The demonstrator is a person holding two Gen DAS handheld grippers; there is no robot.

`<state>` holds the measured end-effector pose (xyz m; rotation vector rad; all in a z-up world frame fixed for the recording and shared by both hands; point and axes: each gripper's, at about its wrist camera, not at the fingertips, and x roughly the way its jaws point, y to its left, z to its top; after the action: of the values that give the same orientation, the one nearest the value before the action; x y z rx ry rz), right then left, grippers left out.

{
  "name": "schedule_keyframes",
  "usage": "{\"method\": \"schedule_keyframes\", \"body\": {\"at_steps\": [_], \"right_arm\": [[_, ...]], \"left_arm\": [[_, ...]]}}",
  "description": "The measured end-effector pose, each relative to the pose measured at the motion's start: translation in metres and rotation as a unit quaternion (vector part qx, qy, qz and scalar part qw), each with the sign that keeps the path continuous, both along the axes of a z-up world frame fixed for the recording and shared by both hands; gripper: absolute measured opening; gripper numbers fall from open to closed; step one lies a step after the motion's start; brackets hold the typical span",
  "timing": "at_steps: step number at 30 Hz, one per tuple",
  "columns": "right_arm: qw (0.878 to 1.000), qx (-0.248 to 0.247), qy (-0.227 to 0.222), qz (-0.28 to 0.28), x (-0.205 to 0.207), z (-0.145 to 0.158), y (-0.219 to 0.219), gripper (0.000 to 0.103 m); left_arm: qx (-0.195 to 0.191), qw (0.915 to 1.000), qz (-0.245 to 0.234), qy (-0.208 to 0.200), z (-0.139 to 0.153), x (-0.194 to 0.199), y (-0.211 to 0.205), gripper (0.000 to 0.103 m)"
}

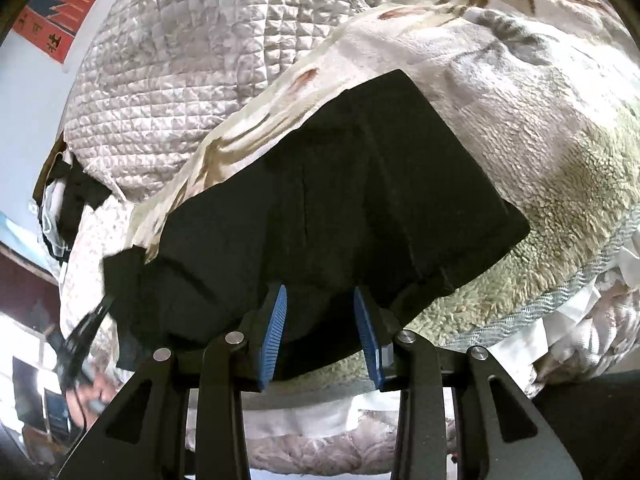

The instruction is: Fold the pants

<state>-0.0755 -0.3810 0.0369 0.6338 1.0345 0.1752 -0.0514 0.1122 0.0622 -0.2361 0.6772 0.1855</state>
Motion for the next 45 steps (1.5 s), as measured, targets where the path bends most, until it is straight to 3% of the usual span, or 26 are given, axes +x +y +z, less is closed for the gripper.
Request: {"method": "schedule_keyframes", "body": {"at_steps": [4, 9, 10, 13, 15, 21, 22, 23, 27, 31, 33, 40, 45], "right_arm": [[1.0, -0.004, -0.001, -0.001, -0.001, -0.001, 0.002, 0.036], [1.0, -0.011, -0.002, -0.006, 0.0, 0.0, 0.004, 0.036], [1.0, -0.012, -0.002, -0.007, 0.0, 0.0, 0.005, 0.036], [1.0, -0.011, -0.005, -0.012, -0.003, 0.001, 0.003, 0.036], [1.0, -0.011, -0.01, -0.021, -0.005, 0.002, 0.002, 0.036], [0.999, -0.016, -0.015, -0.048, -0.008, 0.004, -0.005, 0.036], [0.998, -0.017, -0.015, -0.055, -0.008, 0.004, -0.007, 0.036], [0.998, -0.017, -0.016, -0.056, -0.008, 0.004, -0.008, 0.036], [0.997, -0.015, -0.018, -0.07, -0.008, 0.006, -0.013, 0.036], [0.997, -0.012, -0.001, -0.076, -0.015, 0.008, -0.016, 0.036], [0.996, -0.015, 0.003, -0.084, -0.018, 0.007, -0.02, 0.042], [0.994, 0.012, 0.001, -0.105, -0.011, -0.003, -0.028, 0.042], [0.99, 0.004, -0.042, -0.133, -0.011, 0.006, -0.029, 0.042]], "left_arm": [[-0.041, 0.9975, 0.056, 0.014, -0.019, -0.038, 0.033, 0.005], [-0.114, 0.9892, 0.086, 0.033, -0.041, -0.047, 0.057, 0.006], [-0.124, 0.9878, 0.088, 0.032, -0.043, -0.047, 0.059, 0.009], [-0.16, 0.9832, 0.084, 0.027, -0.047, -0.044, 0.061, 0.035], [-0.172, 0.9811, 0.083, 0.029, -0.05, -0.038, 0.06, 0.036], [-0.161, 0.9824, 0.089, 0.031, -0.05, -0.016, 0.058, 0.035], [-0.153, 0.9836, 0.089, 0.032, -0.049, -0.013, 0.056, 0.028], [-0.144, 0.9852, 0.087, 0.032, -0.048, -0.009, 0.053, 0.014], [-0.126, 0.9877, 0.085, 0.036, -0.047, -0.005, 0.051, 0.006], [-0.115, 0.9891, 0.086, 0.032, -0.045, -0.007, 0.052, 0.006], [-0.112, 0.9896, 0.084, 0.033, -0.045, -0.007, 0.052, 0.006], [-0.112, 0.9895, 0.084, 0.036, -0.048, -0.006, 0.051, 0.006], [-0.111, 0.9897, 0.083, 0.037, -0.049, -0.004, 0.051, 0.005]]}}
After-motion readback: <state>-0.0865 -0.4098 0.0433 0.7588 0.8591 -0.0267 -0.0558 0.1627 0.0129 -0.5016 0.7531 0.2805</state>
